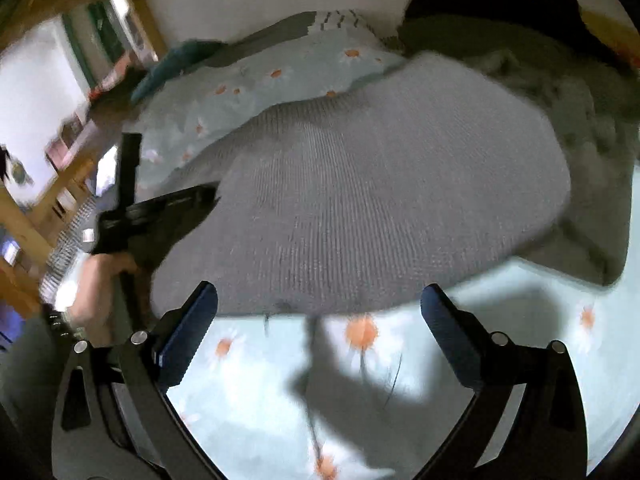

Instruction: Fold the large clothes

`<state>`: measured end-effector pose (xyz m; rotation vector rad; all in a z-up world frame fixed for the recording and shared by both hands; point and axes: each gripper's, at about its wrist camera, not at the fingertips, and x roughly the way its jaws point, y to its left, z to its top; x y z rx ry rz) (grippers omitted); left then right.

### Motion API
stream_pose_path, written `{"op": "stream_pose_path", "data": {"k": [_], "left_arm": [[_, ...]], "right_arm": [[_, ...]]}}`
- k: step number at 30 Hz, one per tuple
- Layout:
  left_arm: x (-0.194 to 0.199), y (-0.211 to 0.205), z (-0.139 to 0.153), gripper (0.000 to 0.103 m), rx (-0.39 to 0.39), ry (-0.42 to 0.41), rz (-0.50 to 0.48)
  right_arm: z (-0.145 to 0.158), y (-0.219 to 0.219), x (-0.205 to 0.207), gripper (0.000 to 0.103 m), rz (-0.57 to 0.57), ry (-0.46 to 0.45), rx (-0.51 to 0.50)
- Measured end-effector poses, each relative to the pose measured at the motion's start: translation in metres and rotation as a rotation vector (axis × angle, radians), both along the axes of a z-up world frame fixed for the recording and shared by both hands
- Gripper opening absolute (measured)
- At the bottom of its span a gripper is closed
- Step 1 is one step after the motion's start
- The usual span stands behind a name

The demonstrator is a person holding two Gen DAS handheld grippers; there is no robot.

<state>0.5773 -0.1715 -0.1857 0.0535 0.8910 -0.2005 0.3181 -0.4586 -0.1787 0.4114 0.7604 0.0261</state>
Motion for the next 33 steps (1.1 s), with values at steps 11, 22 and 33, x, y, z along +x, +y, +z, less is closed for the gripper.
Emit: {"op": "stream_pose_path", "data": {"k": [11, 22, 33], "left_arm": [[-0.002, 0.001, 0.000, 0.099, 0.000, -0.004, -0.002], [-0.013, 0.000, 0.000, 0.099, 0.022, -0.016, 0.001], [-0.078, -0.011, 0.011, 0.098, 0.029, 0.044, -0.037]], "right_arm": [[-0.051, -0.071, 0.015, 0.100, -0.215, -0.087, 0.552], [-0.076, -0.104, 0.037, 0.025, -0.310, -0.143, 0.890], [-0.047, -0.098, -0.073, 0.019, -0.259, -0.255, 0.900]]}}
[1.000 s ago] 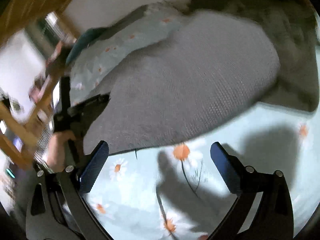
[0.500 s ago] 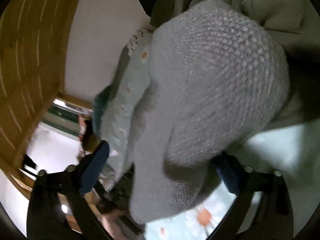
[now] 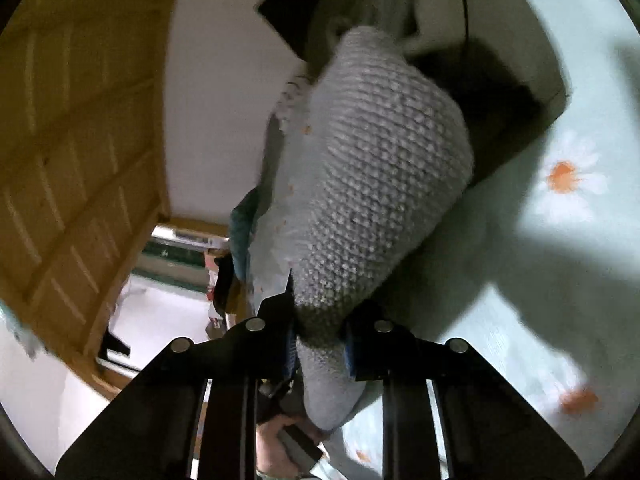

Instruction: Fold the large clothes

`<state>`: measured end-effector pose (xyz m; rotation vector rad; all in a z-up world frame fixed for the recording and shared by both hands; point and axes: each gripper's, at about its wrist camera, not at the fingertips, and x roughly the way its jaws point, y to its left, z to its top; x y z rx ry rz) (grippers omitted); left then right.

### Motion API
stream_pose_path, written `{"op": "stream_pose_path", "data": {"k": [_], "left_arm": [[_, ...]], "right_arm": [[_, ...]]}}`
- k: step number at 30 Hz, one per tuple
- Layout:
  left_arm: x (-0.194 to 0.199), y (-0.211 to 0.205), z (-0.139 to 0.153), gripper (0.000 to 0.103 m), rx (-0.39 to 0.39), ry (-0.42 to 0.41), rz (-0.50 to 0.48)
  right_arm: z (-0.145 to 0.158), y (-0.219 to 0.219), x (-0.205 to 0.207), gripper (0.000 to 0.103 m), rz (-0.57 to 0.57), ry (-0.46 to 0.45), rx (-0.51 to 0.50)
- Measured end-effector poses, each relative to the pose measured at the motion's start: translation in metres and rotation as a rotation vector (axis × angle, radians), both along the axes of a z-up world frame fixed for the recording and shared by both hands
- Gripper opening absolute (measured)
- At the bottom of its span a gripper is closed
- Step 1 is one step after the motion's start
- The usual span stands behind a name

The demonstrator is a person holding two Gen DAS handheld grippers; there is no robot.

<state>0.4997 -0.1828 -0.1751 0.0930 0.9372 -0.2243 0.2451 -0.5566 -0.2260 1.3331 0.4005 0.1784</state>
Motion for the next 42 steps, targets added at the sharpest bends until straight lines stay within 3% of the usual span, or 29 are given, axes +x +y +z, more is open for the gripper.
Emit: {"op": "stream_pose_path", "data": {"k": [2, 4, 5, 6, 7, 8, 9, 11, 13, 14, 15, 16, 17, 19, 20, 24, 27, 29, 30, 33, 34, 35, 37, 38, 40, 42], "left_arm": [[-0.017, -0.002, 0.010, 0.098, -0.067, -0.013, -0.007], [-0.028, -0.008, 0.017, 0.098, -0.133, -0.033, -0.018], [-0.032, -0.017, 0.018, 0.098, -0.128, -0.035, -0.034], [-0.031, -0.028, 0.013, 0.098, -0.091, -0.029, -0.055], [-0.030, -0.038, 0.005, 0.098, -0.037, -0.021, -0.063], [-0.028, -0.050, -0.008, 0.099, 0.046, -0.013, -0.078], [-0.029, -0.053, -0.012, 0.099, 0.067, -0.037, -0.084], [-0.032, -0.050, -0.012, 0.099, 0.044, -0.057, -0.075], [-0.035, -0.047, -0.009, 0.098, 0.026, -0.059, -0.071], [-0.039, -0.043, -0.004, 0.098, -0.001, -0.061, -0.063], [-0.047, -0.038, 0.002, 0.098, -0.044, -0.073, -0.056], [-0.052, -0.034, 0.006, 0.098, -0.068, -0.089, -0.053], [-0.058, -0.033, 0.007, 0.098, -0.070, -0.101, -0.050], [-0.055, -0.042, -0.012, 0.099, 0.012, -0.054, -0.072], [-0.058, -0.045, -0.017, 0.099, 0.039, -0.090, -0.091], [-0.059, -0.042, -0.003, 0.098, 0.030, -0.049, -0.079], [-0.062, -0.022, 0.017, 0.098, 0.012, -0.105, -0.033], [-0.044, -0.016, -0.008, 0.099, 0.067, -0.002, -0.044], [-0.040, -0.014, -0.016, 0.099, 0.058, -0.020, -0.084], [-0.042, -0.007, 0.001, 0.098, 0.046, -0.001, -0.109], [-0.046, -0.003, 0.011, 0.098, 0.036, -0.026, -0.100], [-0.052, 0.009, 0.029, 0.098, 0.020, -0.104, -0.054], [-0.054, 0.032, 0.044, 0.098, 0.048, -0.180, 0.057], [-0.044, 0.045, 0.038, 0.098, 0.080, -0.148, 0.096], [-0.013, 0.062, -0.004, 0.099, 0.127, 0.047, 0.067], [-0.010, 0.082, -0.015, 0.099, -0.050, 0.023, 0.078]], "right_arm": [[0.010, -0.001, -0.025, 0.020, -0.002, 0.002, -0.058], [0.011, -0.006, -0.031, 0.028, 0.009, 0.025, -0.107], [0.006, -0.010, -0.029, 0.045, 0.013, 0.060, -0.123], [0.001, -0.017, -0.026, 0.083, 0.009, 0.080, -0.111], [-0.008, -0.021, -0.020, 0.096, -0.017, 0.090, -0.057], [-0.017, -0.024, -0.018, 0.100, -0.065, 0.091, -0.010], [-0.020, -0.027, -0.015, 0.100, -0.107, 0.107, -0.002], [-0.016, -0.026, -0.006, 0.100, -0.136, 0.124, -0.035], [-0.009, -0.022, 0.004, 0.098, -0.109, 0.117, -0.070], [-0.006, -0.019, 0.006, 0.075, -0.093, 0.102, -0.084], [-0.003, -0.019, 0.008, 0.039, -0.086, 0.116, -0.099], [-0.001, -0.018, 0.008, 0.031, -0.071, 0.117, -0.119], [0.002, -0.018, 0.005, 0.029, -0.066, 0.079, -0.121], [0.005, -0.018, 0.006, 0.028, -0.077, 0.081, -0.156], [0.012, -0.016, 0.007, 0.027, -0.077, 0.073, -0.179], [0.046, 0.005, 0.015, 0.025, -0.074, 0.055, -0.346], [0.073, 0.022, 0.015, 0.024, -0.069, 0.024, -0.491], [0.090, 0.036, 0.019, 0.024, -0.063, 0.002, -0.557], [0.095, 0.040, 0.022, 0.024, -0.059, -0.008, -0.564], [0.118, 0.067, 0.035, 0.024, -0.037, -0.049, -0.636], [0.124, 0.076, 0.037, 0.024, -0.030, -0.063, -0.664], [0.132, 0.081, 0.037, 0.024, -0.023, -0.072, -0.678], [0.143, 0.097, 0.045, 0.024, 0.002, -0.085, -0.717], [0.148, 0.104, 0.048, 0.024, 0.014, -0.093, -0.741], [0.158, 0.123, 0.057, 0.024, 0.042, -0.115, -0.789], [0.163, 0.144, 0.063, 0.024, 0.064, -0.139, -0.825]]}}
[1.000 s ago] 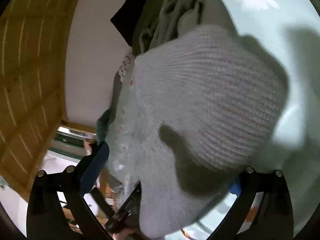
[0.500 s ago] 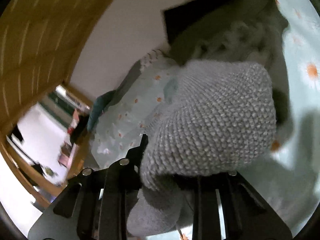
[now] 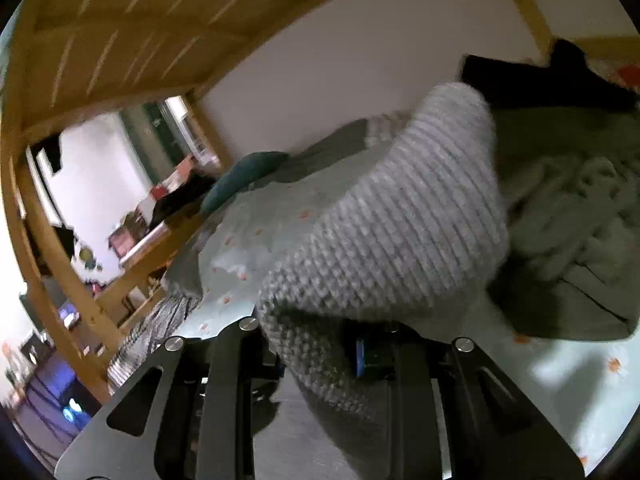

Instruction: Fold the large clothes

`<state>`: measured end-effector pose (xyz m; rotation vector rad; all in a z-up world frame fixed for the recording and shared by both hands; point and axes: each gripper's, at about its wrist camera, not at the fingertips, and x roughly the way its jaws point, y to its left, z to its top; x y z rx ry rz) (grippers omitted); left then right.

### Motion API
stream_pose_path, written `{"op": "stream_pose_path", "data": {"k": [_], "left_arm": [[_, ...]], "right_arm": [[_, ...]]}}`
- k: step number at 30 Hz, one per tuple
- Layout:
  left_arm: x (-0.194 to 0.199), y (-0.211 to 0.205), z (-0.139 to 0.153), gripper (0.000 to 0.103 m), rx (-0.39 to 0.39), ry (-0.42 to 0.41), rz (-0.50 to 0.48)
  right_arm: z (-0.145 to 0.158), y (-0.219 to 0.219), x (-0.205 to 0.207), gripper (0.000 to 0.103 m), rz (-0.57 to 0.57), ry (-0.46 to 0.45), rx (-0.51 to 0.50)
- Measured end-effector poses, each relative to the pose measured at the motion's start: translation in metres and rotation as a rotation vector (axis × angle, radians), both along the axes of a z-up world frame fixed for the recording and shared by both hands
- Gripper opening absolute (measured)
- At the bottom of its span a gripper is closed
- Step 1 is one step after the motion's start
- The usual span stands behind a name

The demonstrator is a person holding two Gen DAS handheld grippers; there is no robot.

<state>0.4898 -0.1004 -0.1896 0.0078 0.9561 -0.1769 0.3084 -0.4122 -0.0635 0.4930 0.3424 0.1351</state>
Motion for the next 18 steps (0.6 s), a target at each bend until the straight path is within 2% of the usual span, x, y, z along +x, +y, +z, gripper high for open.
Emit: {"op": "stream_pose_path", "data": {"k": [1, 4, 6, 7, 8, 10, 11, 13, 14, 15, 16, 18], "left_arm": [[0.001, 0.005, -0.002, 0.099, -0.033, 0.005, 0.002], [0.000, 0.006, 0.010, 0.099, -0.034, 0.018, 0.001], [0.001, 0.035, 0.034, 0.099, -0.059, -0.079, 0.100], [-0.002, 0.054, 0.047, 0.099, -0.059, -0.141, 0.189], [-0.003, 0.070, 0.053, 0.098, -0.065, -0.168, 0.241], [0.005, 0.095, 0.048, 0.098, -0.080, -0.144, 0.298], [0.014, 0.111, 0.035, 0.098, -0.099, -0.088, 0.323], [0.020, 0.144, 0.008, 0.098, -0.214, 0.012, 0.371], [0.019, 0.153, 0.005, 0.097, -0.260, 0.018, 0.390], [0.015, 0.166, 0.008, 0.097, -0.338, -0.004, 0.416], [0.011, 0.172, 0.015, 0.097, -0.354, -0.022, 0.437], [0.001, 0.180, 0.046, 0.097, -0.353, -0.136, 0.457]], "right_arm": [[0.001, 0.013, 0.001, 0.024, 0.018, -0.009, -0.014], [0.002, 0.054, 0.015, 0.024, 0.068, -0.017, -0.033], [0.002, 0.078, 0.021, 0.024, 0.101, -0.026, -0.059], [0.002, 0.093, 0.025, 0.024, 0.123, -0.028, -0.083], [0.000, 0.102, 0.028, 0.024, 0.138, -0.024, -0.100], [-0.010, 0.121, 0.032, 0.024, 0.173, 0.001, -0.145], [-0.018, 0.133, 0.035, 0.024, 0.195, 0.023, -0.177], [-0.040, 0.154, 0.036, 0.023, 0.233, 0.067, -0.234], [-0.047, 0.163, 0.034, 0.024, 0.245, 0.075, -0.262], [-0.053, 0.170, 0.031, 0.024, 0.252, 0.078, -0.290], [-0.060, 0.181, 0.028, 0.024, 0.259, 0.082, -0.337], [-0.068, 0.196, 0.026, 0.024, 0.270, 0.093, -0.416]]}}
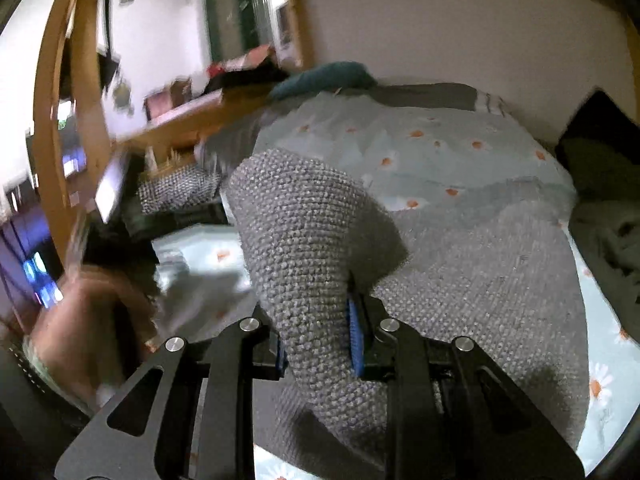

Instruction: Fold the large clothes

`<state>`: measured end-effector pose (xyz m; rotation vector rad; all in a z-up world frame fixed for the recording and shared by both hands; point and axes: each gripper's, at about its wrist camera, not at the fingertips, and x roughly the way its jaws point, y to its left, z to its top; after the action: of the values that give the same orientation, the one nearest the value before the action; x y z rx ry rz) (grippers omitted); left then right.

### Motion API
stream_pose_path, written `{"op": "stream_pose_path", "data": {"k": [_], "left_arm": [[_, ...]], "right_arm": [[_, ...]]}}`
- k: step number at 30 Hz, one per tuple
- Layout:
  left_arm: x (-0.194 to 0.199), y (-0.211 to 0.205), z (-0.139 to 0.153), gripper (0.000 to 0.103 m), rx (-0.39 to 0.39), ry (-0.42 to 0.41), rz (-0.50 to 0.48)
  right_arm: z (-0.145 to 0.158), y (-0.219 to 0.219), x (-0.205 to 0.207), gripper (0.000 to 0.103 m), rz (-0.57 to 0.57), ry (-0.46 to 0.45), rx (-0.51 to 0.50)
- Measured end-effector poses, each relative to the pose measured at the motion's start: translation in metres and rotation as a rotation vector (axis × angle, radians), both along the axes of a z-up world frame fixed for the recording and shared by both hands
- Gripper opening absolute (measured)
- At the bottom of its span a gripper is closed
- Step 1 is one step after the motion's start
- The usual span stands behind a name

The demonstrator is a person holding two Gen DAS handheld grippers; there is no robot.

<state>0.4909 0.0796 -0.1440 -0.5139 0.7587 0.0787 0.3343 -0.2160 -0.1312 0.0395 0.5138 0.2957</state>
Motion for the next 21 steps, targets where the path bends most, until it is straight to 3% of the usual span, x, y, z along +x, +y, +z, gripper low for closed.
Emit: {"op": "stream_pose_path", "data": {"k": [3, 5, 8, 9, 10, 12, 14, 16, 18, 20, 21], "left_arm": [[-0.021, -0.001, 0.044, 0.097, 0.062, -0.100, 0.006], [-0.025, -0.006, 0.064, 0.097, 0.069, -0.124, -0.038], [-0.033, -0.023, 0.095, 0.097, 0.057, -0.168, -0.131], [-0.038, -0.031, 0.106, 0.097, 0.040, -0.195, -0.172], [-0.041, -0.036, 0.113, 0.097, 0.028, -0.212, -0.199], [-0.046, -0.059, 0.133, 0.097, 0.030, -0.236, -0.292], [-0.043, -0.085, 0.150, 0.097, 0.066, -0.237, -0.402], [-0.029, -0.119, 0.160, 0.097, 0.160, -0.195, -0.533], [-0.013, -0.155, 0.158, 0.097, 0.216, -0.180, -0.650], [0.008, -0.185, 0.133, 0.097, 0.212, -0.100, -0.710], [0.021, -0.200, 0.111, 0.097, 0.207, -0.033, -0.720]], "right_arm": [[-0.010, 0.023, 0.003, 0.025, 0.015, 0.016, -0.147], [-0.027, 0.034, 0.013, 0.026, 0.043, 0.098, -0.208], [-0.044, 0.050, 0.008, 0.029, 0.077, 0.081, -0.305], [-0.043, 0.049, 0.008, 0.034, 0.082, 0.081, -0.295], [-0.039, 0.047, 0.008, 0.039, 0.100, 0.090, -0.251], [-0.032, 0.042, 0.004, 0.077, 0.184, 0.099, -0.146], [-0.028, 0.049, -0.011, 0.098, 0.288, 0.077, -0.127], [-0.025, 0.042, -0.024, 0.098, 0.313, 0.060, -0.067], [-0.013, 0.013, -0.033, 0.098, 0.387, 0.104, 0.151], [0.000, -0.019, -0.045, 0.100, 0.518, 0.155, 0.342], [0.004, -0.031, -0.050, 0.100, 0.572, 0.181, 0.385]]}}
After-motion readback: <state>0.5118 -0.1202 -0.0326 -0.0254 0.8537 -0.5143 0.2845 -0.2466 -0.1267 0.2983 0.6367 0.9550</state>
